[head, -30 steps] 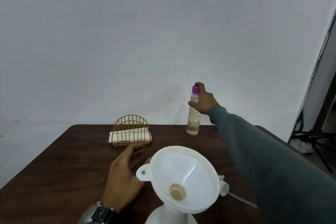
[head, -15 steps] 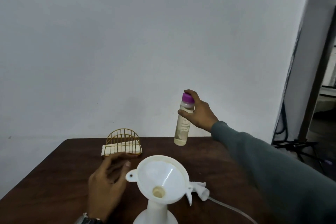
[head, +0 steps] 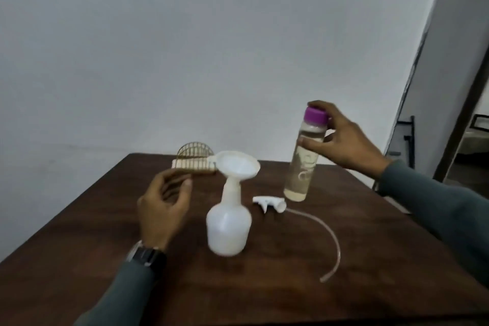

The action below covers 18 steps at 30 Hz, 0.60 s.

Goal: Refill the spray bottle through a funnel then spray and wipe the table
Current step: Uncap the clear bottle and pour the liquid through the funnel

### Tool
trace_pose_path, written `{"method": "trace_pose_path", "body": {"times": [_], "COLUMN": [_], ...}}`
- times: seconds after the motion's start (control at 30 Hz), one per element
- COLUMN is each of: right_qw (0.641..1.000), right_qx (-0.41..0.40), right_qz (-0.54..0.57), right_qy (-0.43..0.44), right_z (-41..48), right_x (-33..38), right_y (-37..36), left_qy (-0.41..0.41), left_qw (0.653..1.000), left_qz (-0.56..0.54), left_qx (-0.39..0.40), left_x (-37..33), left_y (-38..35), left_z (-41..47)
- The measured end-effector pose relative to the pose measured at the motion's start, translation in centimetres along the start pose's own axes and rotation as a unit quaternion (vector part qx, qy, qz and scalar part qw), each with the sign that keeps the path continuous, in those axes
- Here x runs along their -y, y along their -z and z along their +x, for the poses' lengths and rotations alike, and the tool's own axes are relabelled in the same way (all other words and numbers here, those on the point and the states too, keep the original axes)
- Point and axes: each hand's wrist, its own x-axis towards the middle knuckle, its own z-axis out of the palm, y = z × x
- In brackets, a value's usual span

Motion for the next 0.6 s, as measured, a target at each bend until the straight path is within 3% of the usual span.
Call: {"method": "trace_pose_path", "body": {"times": [0.4, 0.6], "right_qw": [0.995, 0.993], "right_qx": [0.027, 0.038], "right_qz": [0.095, 0.114], "right_qy": [-0.003, 0.013], "right_z": [-13.5, -14.9], "right_x": [6.3, 8.7], "right_y": [-0.3, -4.0], "left_qy": [-0.019, -0.022], "left_qw": [0.999, 0.985], "left_qz": [-0.036, -0.088], "left_qx": [0.027, 0.146], "left_x": [-5.1, -8.5], "left_y": [3.2, 2.9], "left_z": [-7.9, -11.4]}}
